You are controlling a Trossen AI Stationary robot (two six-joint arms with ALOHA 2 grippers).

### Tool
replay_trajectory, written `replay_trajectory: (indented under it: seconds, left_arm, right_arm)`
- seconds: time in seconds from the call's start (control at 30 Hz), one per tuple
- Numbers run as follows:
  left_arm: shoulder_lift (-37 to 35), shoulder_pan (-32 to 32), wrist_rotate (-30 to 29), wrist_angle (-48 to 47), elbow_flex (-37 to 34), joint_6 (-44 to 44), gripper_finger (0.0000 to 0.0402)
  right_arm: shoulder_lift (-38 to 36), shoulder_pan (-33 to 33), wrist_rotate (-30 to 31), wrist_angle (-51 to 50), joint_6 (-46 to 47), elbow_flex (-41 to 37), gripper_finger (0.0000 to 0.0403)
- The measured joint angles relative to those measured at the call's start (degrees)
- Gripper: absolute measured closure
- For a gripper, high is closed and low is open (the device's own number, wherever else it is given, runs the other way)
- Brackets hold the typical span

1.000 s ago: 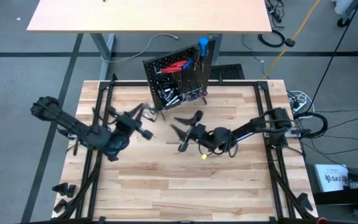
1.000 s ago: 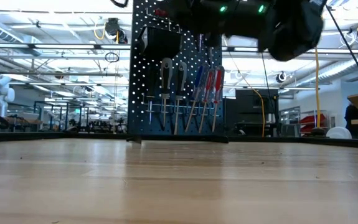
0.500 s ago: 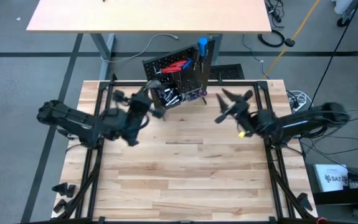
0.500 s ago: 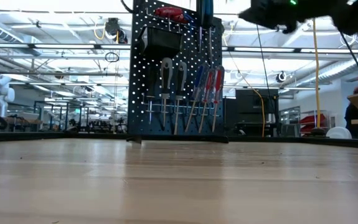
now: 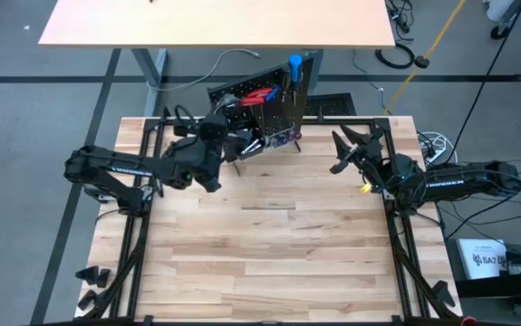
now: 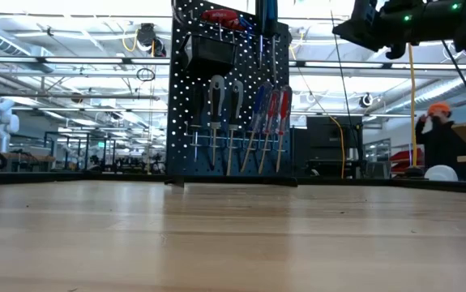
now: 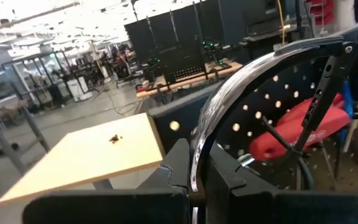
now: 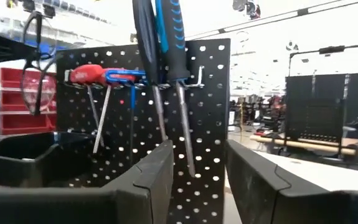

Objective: Hang tools onto peg board
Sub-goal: Put the safety glass into the black bin on the pegboard

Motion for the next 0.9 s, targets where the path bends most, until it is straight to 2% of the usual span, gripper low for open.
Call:
replay_trajectory:
  seconds: [0.37,0.9]
  left_arm:
    - [3.77,1.89,0.04,-0.28,-0.02,-6.94,0.0385]
    - [4.08,2.29,0.02,-0.85,-0.09,-5.71,0.0385]
  right_arm:
    - [0.10,-3.37,0.06,-8.44,1.60,0.00,0.0268]
    - [0.07,-3.79,0.05,-9.43,2.41,0.02,0.0268]
